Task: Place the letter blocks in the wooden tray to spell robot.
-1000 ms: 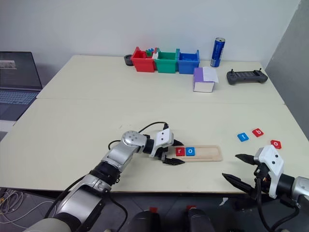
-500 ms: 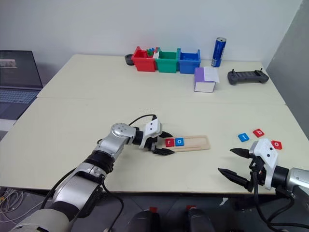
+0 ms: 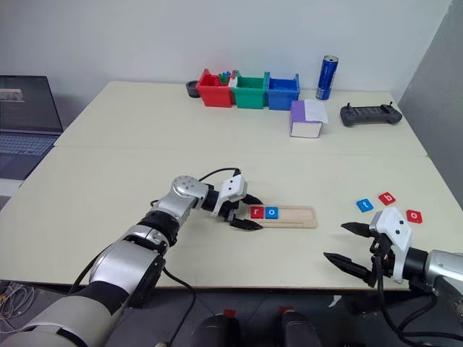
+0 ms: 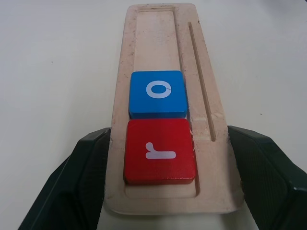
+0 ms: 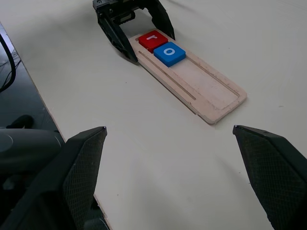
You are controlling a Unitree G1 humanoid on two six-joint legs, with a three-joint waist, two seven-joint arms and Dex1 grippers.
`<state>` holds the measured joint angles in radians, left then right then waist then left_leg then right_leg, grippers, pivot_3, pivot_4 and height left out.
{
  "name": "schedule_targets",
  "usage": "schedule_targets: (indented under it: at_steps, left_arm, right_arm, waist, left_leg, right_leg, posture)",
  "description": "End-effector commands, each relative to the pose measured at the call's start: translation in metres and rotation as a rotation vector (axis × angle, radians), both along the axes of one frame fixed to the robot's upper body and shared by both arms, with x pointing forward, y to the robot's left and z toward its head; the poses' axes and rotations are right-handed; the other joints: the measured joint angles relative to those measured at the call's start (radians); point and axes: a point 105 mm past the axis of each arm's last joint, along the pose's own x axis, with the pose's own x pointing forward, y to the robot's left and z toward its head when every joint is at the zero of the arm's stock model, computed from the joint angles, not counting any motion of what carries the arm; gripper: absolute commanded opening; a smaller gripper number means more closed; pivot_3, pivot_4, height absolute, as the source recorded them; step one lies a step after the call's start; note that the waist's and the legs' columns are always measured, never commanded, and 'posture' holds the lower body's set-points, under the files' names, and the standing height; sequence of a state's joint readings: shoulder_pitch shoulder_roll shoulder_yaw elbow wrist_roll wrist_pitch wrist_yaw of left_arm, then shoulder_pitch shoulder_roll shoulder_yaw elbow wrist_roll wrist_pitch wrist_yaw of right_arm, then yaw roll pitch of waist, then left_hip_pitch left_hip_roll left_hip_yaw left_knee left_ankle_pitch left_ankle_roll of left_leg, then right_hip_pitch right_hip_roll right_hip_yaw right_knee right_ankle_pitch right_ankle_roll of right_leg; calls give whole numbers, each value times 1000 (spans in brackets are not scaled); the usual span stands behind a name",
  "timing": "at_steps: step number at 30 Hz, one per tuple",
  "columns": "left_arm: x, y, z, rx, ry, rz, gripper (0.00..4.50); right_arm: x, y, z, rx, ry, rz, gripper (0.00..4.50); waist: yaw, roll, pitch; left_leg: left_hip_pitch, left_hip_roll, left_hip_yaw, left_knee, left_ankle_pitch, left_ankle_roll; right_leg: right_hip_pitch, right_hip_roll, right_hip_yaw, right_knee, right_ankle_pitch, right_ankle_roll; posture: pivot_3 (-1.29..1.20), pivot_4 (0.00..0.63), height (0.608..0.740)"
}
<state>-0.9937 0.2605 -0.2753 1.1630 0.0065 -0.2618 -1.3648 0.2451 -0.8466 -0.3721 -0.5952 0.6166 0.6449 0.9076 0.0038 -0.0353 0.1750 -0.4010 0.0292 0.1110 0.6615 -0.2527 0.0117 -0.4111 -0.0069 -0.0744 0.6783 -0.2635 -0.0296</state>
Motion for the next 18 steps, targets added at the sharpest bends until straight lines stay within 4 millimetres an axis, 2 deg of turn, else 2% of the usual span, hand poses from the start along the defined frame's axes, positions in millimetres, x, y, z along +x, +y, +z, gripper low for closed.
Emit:
schedule_targets:
  at_steps: [1, 10, 13, 18]
  left_arm:
    - [1, -8, 10, -31, -37, -28, 3389]
    - [-3, -9, 4, -41, -44, -34, 3389]
    - [-2, -8, 4, -27, -61, -33, 4414]
    - [-1, -7, 8, -30, -89, -39, 4467]
  right_arm:
    - [-3, 3, 11, 0, -42, 10, 4500]
    - [2, 3, 12, 7, -49, 10, 4500]
    - [4, 3, 13, 7, -51, 13, 4500]
    - [5, 3, 14, 9, -51, 20, 4500]
  waist:
    - [0, 0, 0]
    - [-3, 0, 0]
    - [-3, 0, 0]
    - [-3, 0, 0]
  left_leg:
    - [0, 0, 0, 0, 0, 0]
    - [0, 0, 0, 0, 0, 0]
    - [0, 0, 0, 0, 0, 0]
    - [0, 0, 0, 0, 0, 0]
  right_leg:
    - [0, 0, 0, 0, 0, 0]
    - [0, 0, 0, 0, 0, 0]
    - [0, 0, 0, 0, 0, 0]
    - [0, 0, 0, 0, 0, 0]
  posture:
    - [0, 150, 740]
    - [0, 150, 740]
    - [0, 150, 740]
    - [0, 150, 740]
